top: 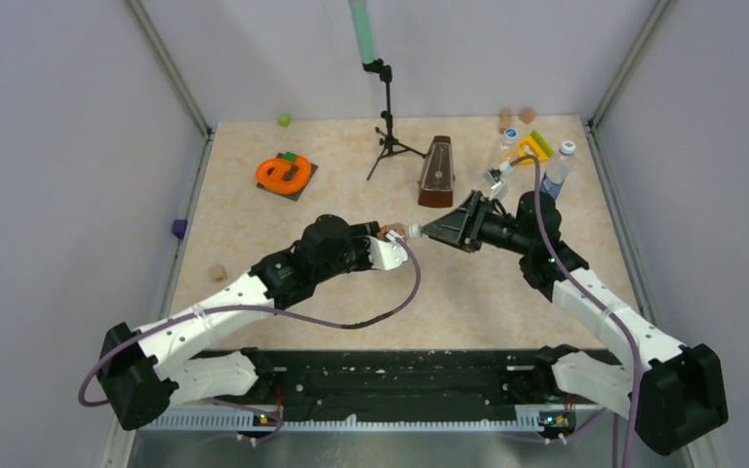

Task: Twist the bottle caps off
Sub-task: Unscrew the bottle cap from the plastic bottle.

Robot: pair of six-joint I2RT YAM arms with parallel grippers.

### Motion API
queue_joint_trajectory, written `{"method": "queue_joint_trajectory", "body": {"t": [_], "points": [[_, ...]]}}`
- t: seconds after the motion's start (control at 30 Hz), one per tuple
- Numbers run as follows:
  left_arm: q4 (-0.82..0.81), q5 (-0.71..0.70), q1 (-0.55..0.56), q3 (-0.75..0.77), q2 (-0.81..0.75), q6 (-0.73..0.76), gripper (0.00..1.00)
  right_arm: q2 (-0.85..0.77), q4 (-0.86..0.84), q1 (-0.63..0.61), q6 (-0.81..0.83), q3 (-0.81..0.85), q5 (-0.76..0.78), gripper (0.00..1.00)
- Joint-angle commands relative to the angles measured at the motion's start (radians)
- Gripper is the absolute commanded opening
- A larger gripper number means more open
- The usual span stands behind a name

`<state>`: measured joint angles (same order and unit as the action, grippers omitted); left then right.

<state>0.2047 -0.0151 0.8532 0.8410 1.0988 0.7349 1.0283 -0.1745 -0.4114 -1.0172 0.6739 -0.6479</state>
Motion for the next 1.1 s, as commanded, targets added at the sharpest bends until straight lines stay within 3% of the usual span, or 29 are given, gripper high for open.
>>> {"method": "queue_joint_trajectory", "body": {"t": [0.0, 0.17, 0.47, 0.57, 0.67, 0.77, 0.83, 0.93, 1.07], "points": [[-0.066, 0.048, 0.01, -0.003, -0.023, 0.032, 0.0, 0.037, 0.017, -0.025, 0.02, 0.07, -0.033, 0.54], [-0.061, 0.064, 0.012, 0.003, -0.024, 0.034, 0.0, 0.074, -0.015, -0.031, 0.0, 0.07, -0.032, 0.52], [-0.044, 0.058, 0.012, -0.005, -0.029, 0.023, 0.0, 0.078, -0.05, -0.041, -0.007, 0.051, -0.062, 0.37], [-0.039, 0.062, 0.012, -0.007, -0.028, 0.019, 0.0, 0.078, -0.045, -0.046, 0.001, 0.049, -0.065, 0.21], [-0.035, 0.065, 0.012, -0.007, -0.028, 0.017, 0.0, 0.081, -0.043, -0.05, 0.011, 0.051, -0.077, 0.23], [-0.023, 0.081, 0.013, -0.005, -0.028, 0.001, 0.0, 0.083, -0.032, -0.06, 0.04, 0.058, -0.085, 0.19], [-0.022, 0.084, 0.012, -0.001, -0.027, -0.042, 0.0, 0.083, -0.015, -0.073, 0.08, 0.067, -0.089, 0.07], [-0.014, 0.114, 0.012, 0.007, -0.027, -0.074, 0.0, 0.089, 0.019, -0.094, 0.138, 0.085, -0.099, 0.0], [0.019, 0.182, -0.001, 0.034, -0.023, -0.119, 0.0, 0.092, 0.041, -0.117, 0.214, 0.099, -0.112, 0.0]]}}
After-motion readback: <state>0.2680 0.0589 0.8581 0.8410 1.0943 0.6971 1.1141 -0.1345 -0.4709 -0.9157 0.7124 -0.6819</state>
